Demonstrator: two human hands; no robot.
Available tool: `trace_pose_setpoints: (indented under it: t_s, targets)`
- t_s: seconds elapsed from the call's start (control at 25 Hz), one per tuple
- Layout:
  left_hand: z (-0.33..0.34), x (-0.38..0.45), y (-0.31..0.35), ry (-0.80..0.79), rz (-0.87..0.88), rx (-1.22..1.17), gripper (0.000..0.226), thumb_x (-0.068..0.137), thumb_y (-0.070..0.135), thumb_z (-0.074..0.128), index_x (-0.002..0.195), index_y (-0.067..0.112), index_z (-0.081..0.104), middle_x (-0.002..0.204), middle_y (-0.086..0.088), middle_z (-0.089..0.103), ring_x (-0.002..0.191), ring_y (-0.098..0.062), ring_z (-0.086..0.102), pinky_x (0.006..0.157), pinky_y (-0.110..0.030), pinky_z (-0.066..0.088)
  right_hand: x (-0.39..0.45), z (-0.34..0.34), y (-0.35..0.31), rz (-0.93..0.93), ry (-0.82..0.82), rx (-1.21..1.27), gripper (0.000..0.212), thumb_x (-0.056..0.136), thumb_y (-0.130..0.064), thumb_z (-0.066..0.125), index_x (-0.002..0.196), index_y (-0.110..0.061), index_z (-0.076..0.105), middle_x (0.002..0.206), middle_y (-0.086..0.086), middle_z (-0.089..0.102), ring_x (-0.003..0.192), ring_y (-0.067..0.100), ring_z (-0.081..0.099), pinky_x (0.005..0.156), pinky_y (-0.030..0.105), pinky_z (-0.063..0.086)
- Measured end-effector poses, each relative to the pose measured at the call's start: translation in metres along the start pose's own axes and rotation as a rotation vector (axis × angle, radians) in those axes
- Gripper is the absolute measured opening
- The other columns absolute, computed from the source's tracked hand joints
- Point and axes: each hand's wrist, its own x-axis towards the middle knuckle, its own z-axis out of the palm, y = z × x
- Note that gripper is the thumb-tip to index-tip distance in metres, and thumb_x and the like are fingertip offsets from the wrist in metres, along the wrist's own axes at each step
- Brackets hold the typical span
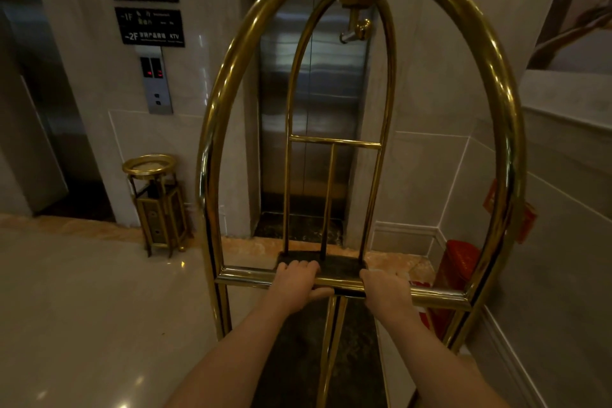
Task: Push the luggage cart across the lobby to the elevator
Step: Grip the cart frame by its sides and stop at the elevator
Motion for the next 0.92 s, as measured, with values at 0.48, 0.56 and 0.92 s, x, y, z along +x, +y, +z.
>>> trace_pose_setpoints:
  t_s: [0.48, 0.56, 0.92]
  targets:
    - [-0.152, -0.044, -0.048, 0.957, -0.434, -0.012, 0.047, 0.084, 0.01, 0.06, 0.128, 0.021, 0.049, 0.133, -0.023, 0.037, 0.115, -0.042, 0.043, 0.089, -0.054, 0.041, -0.012, -0.003, -0.01, 0.096, 0.165, -0.081, 0.035, 0.085, -0.025, 0.072, 0.117, -0.019, 0.058, 0.121, 0.005, 0.062, 0.115, 0.025, 0.053, 0.098, 0.037, 0.043]
    - [-0.154, -0.044, -0.044, 0.905, -0.42, -0.278, 0.042, 0.091, 0.021, 0.055, 0.131, 0.02, 0.043, 0.121, -0.015, 0.047, 0.095, -0.031, 0.053, 0.076, -0.045, 0.044, -0.016, -0.002, -0.01, 0.089, 0.2, -0.085, 0.035, 0.084, -0.026, 0.071, 0.116, -0.017, 0.059, 0.121, 0.006, 0.063, 0.113, 0.025, 0.054, 0.097, 0.038, 0.044]
    - [-0.149, -0.043, -0.057, 0.816, -0.378, -0.078, 0.057, 0.098, 0.053, 0.037, 0.142, 0.02, 0.025, 0.12, -0.016, 0.046, 0.077, -0.021, 0.043, 0.066, -0.036, 0.038, -0.041, -0.002, 0.003, 0.019, 0.063, 0.167, 0.056, 0.094, -0.044, 0.055, 0.142, -0.019, 0.04, 0.144, 0.006, 0.045, 0.137, 0.031, 0.033, 0.117, 0.049, 0.017]
